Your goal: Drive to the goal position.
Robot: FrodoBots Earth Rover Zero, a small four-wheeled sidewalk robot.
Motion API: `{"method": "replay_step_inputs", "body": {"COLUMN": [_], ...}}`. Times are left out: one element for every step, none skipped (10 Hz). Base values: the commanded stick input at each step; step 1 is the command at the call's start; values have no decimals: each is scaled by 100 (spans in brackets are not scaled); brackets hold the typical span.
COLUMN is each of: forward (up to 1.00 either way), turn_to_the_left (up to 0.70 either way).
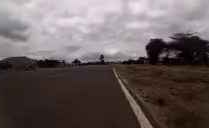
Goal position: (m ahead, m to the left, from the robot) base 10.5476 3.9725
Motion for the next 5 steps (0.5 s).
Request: {"method": "replay_step_inputs", "body": {"forward": [50,50,50,50,50], "turn_to_the_left": [0,0,0,0,0]}}
